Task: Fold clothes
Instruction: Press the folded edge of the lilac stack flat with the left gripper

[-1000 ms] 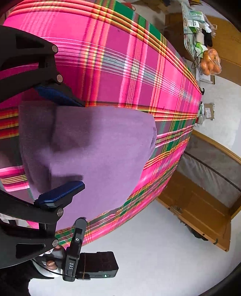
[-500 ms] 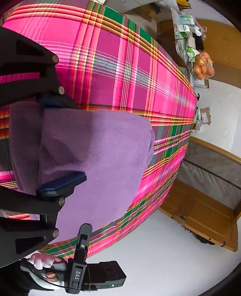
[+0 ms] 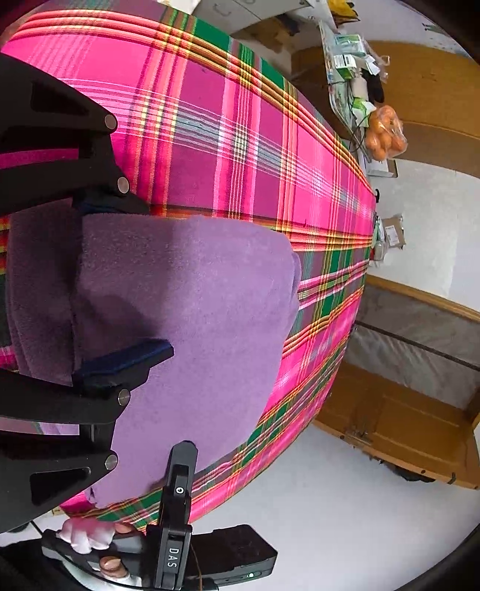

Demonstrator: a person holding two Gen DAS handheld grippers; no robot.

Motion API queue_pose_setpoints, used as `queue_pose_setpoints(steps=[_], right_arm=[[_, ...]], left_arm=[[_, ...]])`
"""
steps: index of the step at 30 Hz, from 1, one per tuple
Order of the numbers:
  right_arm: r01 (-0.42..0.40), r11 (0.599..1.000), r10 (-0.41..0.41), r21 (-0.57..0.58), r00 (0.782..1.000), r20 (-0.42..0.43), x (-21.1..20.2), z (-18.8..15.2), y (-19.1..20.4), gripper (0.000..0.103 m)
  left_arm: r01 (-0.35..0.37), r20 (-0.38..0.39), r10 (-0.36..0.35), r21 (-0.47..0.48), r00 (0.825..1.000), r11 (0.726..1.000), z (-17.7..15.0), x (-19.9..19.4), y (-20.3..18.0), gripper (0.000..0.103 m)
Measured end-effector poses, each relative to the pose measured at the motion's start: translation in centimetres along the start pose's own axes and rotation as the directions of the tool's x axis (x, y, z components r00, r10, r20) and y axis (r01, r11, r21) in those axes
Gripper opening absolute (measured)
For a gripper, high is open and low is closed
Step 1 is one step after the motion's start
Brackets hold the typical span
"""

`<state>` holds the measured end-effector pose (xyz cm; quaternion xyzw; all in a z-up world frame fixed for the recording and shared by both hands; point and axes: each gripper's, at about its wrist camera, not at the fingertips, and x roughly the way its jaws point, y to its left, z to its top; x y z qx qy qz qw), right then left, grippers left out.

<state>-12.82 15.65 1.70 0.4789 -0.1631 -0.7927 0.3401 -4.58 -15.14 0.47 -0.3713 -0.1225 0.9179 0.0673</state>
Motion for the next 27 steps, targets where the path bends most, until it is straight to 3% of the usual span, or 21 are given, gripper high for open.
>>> queue_pose_setpoints(steps=[7, 19, 23, 27], right_arm=[[-0.003, 1.000, 0.003, -0.001, 1.000, 0.013, -0.4, -0.5, -0.1, 0.045], [-0.012, 1.000, 0.012, -0.024, 1.000, 0.025, -0.6, -1.0, -0.3, 0.044], [0.019, 0.999, -0.018, -0.035, 1.000, 0.017, -0.8, -0.8, 0.3, 0.042], [0.031, 0.997, -0.028, -0.069, 0.999, 0.035, -1.7, -0.3, 1.4, 0.036]], left_arm=[[-0.010, 0.023, 0.010, -0.023, 1.000, 1.000, -0.6, -0.3, -0.1, 0.050], [-0.007, 0.043, 0.008, -0.027, 0.999, 1.000, -0.8, -0.3, -0.2, 0.048], [-0.021, 0.035, 0.022, -0.028, 0.999, 0.999, -0.4, -0.8, -0.3, 0.034], [-0.009, 0.036, 0.010, -0.029, 0.999, 1.000, 0.4, -1.6, -0.2, 0.031]])
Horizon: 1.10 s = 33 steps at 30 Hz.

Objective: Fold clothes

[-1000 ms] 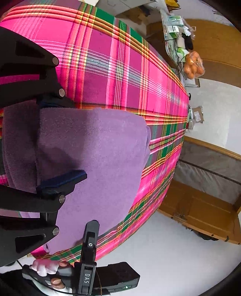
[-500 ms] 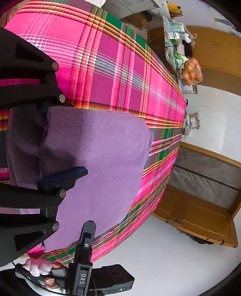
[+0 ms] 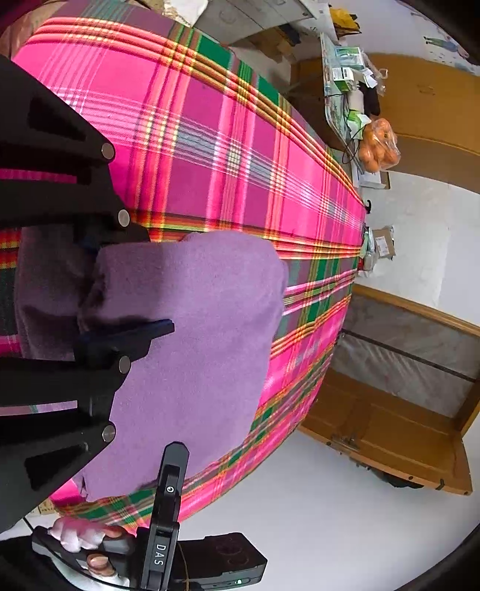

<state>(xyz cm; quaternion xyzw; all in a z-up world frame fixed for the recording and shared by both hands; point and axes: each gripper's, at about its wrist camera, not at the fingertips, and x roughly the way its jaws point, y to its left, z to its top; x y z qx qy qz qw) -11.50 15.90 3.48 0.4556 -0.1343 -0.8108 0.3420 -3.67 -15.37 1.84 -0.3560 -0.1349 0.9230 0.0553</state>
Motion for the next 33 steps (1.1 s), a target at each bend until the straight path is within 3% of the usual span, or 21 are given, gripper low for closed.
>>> queue_pose_setpoints(steps=[11, 22, 33], right_arm=[[-0.014, 0.999, 0.015, -0.038, 1.000, 0.025, -0.1, 3.4, 0.9, 0.031], [-0.018, 0.997, 0.023, -0.076, 0.998, 0.064, 3.3, 12.0, 2.3, 0.030], [-0.054, 0.998, 0.057, -0.032, 0.993, 0.105, 8.8, 21.5, 0.4, 0.030]], left_arm=[[-0.019, 0.045, 0.017, 0.041, 0.999, 0.999, 4.0, -0.4, 0.1, 0.029], [-0.051, 0.074, 0.047, 0.063, 0.996, 0.997, 12.6, 3.5, 2.3, 0.028], [-0.061, 0.123, 0.055, 0.050, 0.991, 0.997, 20.4, 9.1, 5.8, 0.028]])
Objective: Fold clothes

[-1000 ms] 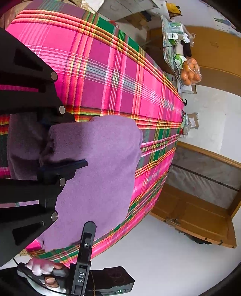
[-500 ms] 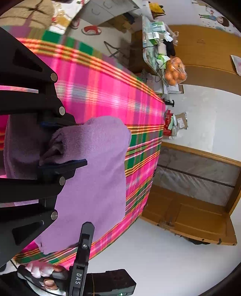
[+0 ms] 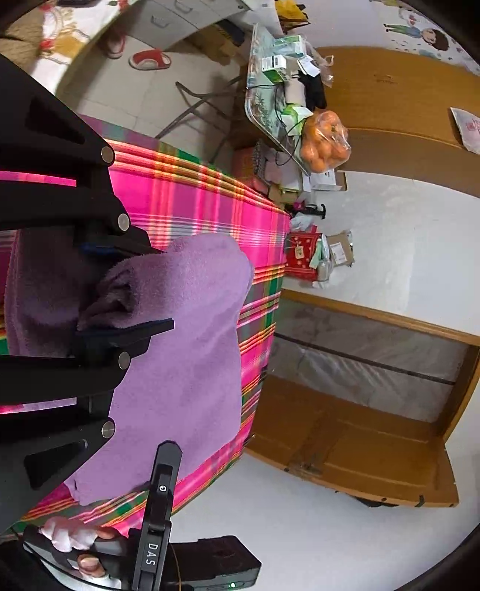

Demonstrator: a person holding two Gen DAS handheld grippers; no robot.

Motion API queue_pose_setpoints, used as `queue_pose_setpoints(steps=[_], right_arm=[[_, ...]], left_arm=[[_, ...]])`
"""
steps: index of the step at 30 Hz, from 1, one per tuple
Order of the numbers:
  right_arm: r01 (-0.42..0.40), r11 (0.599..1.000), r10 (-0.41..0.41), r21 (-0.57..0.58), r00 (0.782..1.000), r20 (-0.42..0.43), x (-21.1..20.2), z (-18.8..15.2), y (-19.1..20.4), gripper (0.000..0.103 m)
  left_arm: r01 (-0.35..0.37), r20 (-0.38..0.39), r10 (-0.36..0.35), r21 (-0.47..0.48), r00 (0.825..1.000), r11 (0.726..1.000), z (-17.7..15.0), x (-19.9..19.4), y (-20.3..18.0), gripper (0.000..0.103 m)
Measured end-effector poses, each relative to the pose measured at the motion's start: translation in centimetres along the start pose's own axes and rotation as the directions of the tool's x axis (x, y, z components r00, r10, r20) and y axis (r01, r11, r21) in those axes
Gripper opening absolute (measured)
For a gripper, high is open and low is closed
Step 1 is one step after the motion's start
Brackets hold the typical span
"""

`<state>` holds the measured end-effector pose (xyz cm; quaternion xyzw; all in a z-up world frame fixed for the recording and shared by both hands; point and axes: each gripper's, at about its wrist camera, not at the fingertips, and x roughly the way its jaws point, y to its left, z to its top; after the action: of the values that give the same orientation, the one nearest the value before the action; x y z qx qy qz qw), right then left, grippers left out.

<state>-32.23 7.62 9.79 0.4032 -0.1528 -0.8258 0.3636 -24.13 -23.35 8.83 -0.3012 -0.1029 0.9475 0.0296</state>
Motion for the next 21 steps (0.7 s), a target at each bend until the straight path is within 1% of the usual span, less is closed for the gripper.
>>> queue_pose_setpoints(steps=[3, 6, 7, 8, 10, 14, 17, 19, 21], right_arm=[[-0.001, 0.999, 0.002, 0.032, 1.000, -0.015, 2.5, 0.8, -1.8, 0.031], [0.017, 0.996, -0.012, 0.087, 0.998, -0.056, 4.9, 0.1, -4.1, 0.035], [0.018, 0.994, -0.010, 0.105, 0.998, -0.070, 5.3, -0.3, -4.8, 0.039], [0.019, 0.992, -0.008, 0.122, 0.996, -0.083, 5.7, -0.8, -5.4, 0.041], [0.009, 0.991, -0.001, 0.133, 0.998, -0.062, 5.3, -1.4, -6.0, 0.042], [0.025, 0.992, -0.028, 0.126, 0.999, 0.019, 2.7, -1.7, -5.9, 0.044], [0.035, 0.997, -0.041, 0.071, 0.997, 0.072, 1.2, -1.6, -4.1, 0.044], [0.035, 0.999, -0.036, 0.017, 0.997, 0.068, 1.1, -1.8, -2.7, 0.044], [0.046, 0.998, -0.045, -0.043, 0.999, 0.029, 2.1, -2.3, -1.5, 0.044]], left_arm=[[-0.001, -0.026, 0.001, -0.024, 1.000, 1.000, 0.1, 2.7, 1.4, 0.028], [-0.004, -0.112, -0.003, -0.067, 0.994, 0.998, -1.4, 5.8, 2.6, 0.028], [-0.002, -0.134, -0.008, -0.078, 0.991, 0.997, -2.1, 6.2, 2.9, 0.029], [0.007, -0.136, -0.019, -0.087, 0.991, 0.996, -2.5, 6.0, 3.3, 0.031], [0.023, -0.131, -0.038, -0.110, 0.991, 0.994, -3.2, 5.4, 3.9, 0.032], [0.027, -0.045, -0.035, -0.176, 0.998, 0.984, -3.5, 1.9, 5.5, 0.031], [0.029, -0.001, -0.030, -0.185, 1.000, 0.982, -3.3, 0.6, 5.2, 0.029], [0.023, -0.015, -0.026, -0.162, 1.000, 0.987, -3.1, 1.3, 4.8, 0.029], [0.005, -0.055, -0.014, -0.150, 0.998, 0.989, -3.5, 2.6, 4.5, 0.029]])
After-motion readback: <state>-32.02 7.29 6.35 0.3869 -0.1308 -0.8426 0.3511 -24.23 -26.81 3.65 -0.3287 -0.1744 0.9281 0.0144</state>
